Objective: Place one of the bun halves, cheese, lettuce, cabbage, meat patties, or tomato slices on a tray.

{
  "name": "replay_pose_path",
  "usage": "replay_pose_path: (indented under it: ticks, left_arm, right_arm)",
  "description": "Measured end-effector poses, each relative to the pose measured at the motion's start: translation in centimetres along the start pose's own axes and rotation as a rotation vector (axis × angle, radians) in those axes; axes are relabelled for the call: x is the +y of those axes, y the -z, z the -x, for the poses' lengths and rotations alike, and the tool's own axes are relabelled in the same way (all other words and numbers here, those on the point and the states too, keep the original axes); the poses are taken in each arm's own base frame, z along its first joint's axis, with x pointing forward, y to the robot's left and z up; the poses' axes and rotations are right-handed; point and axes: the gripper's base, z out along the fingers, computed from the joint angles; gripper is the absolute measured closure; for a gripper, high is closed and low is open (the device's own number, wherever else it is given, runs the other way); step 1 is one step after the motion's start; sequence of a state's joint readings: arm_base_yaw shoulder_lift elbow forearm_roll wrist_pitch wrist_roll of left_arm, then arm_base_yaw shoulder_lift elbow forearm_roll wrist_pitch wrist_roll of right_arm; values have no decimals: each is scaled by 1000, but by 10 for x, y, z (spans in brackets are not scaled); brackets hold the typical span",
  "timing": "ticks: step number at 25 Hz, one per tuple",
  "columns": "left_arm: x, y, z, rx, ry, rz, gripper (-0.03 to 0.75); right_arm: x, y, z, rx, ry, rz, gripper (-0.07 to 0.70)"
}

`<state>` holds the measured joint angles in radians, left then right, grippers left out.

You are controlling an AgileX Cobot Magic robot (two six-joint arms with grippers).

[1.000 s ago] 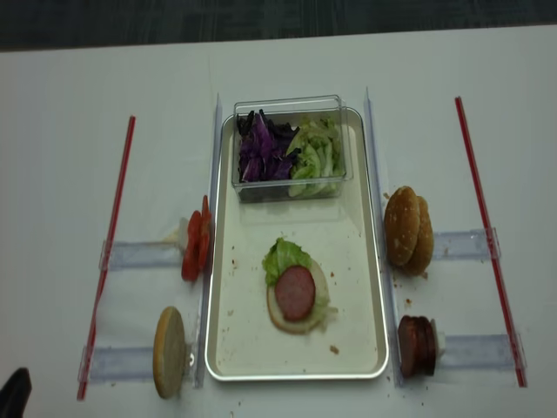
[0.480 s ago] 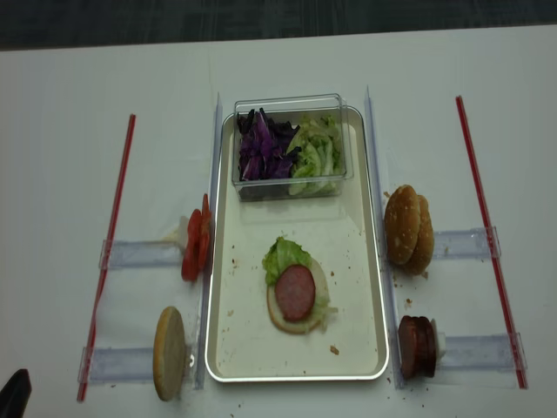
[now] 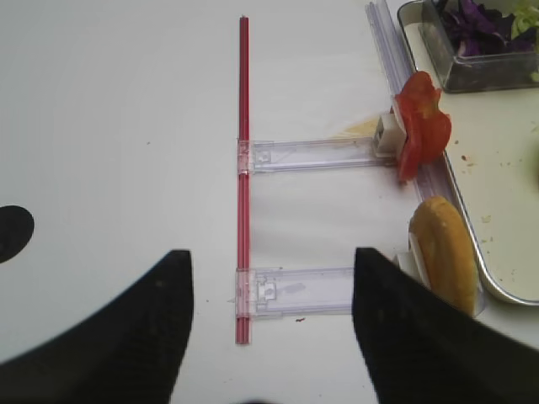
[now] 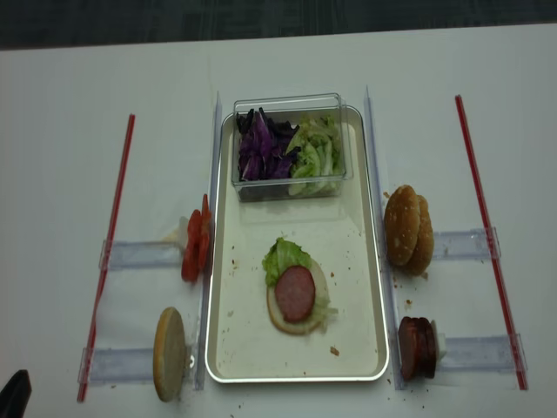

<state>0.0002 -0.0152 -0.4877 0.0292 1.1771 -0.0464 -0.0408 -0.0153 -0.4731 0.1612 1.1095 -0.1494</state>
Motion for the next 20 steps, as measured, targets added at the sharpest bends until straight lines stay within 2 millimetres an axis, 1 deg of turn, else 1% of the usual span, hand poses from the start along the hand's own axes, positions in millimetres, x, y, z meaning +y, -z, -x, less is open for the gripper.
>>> replay_pose_path:
  ticks: [4,10,20]
  left_arm:
    - [0,0,0,0,0,0,294]
    - [0,0,0,0,0,0,294]
    - [0,0,0,0,0,0,294]
  right_arm:
    - [-1,-1,-1,9,-44,-16,187]
    - [-5,-1,-2,16,-40,-50,192]
    - [-5,-1,-2,16,-42,-53,195]
